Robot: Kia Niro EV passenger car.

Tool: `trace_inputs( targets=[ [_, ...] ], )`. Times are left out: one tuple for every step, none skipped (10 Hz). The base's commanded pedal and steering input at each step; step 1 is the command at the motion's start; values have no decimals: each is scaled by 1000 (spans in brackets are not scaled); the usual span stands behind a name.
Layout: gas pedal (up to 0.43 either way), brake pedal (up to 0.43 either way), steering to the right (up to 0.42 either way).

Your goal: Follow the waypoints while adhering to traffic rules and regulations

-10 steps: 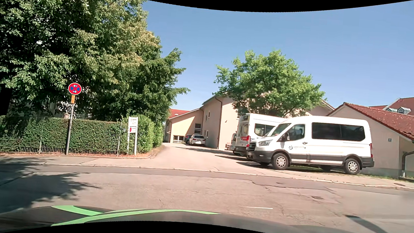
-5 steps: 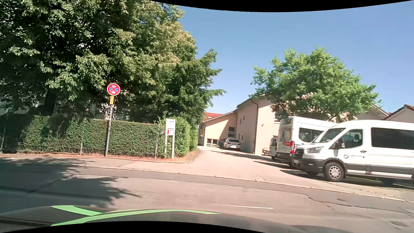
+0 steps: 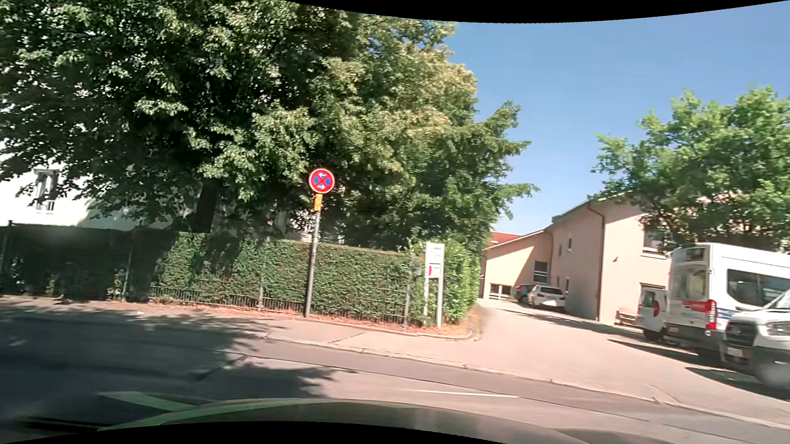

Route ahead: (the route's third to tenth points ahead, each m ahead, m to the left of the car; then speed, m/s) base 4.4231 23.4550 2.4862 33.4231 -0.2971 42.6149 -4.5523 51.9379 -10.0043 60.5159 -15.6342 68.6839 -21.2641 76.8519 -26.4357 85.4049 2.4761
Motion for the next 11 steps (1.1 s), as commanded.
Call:
trace_inputs(
  targets=[
    [150,0,-836],
    [150,0,-835],
    [150,0,-829],
    [150,0,-824],
    [150,0,-819],
    [150,0,-813],
    [157,0,-802],
    [157,0,-788],
    [157,0,-777],
    [157,0,-770],
    [157,0,-760]
  ],
)
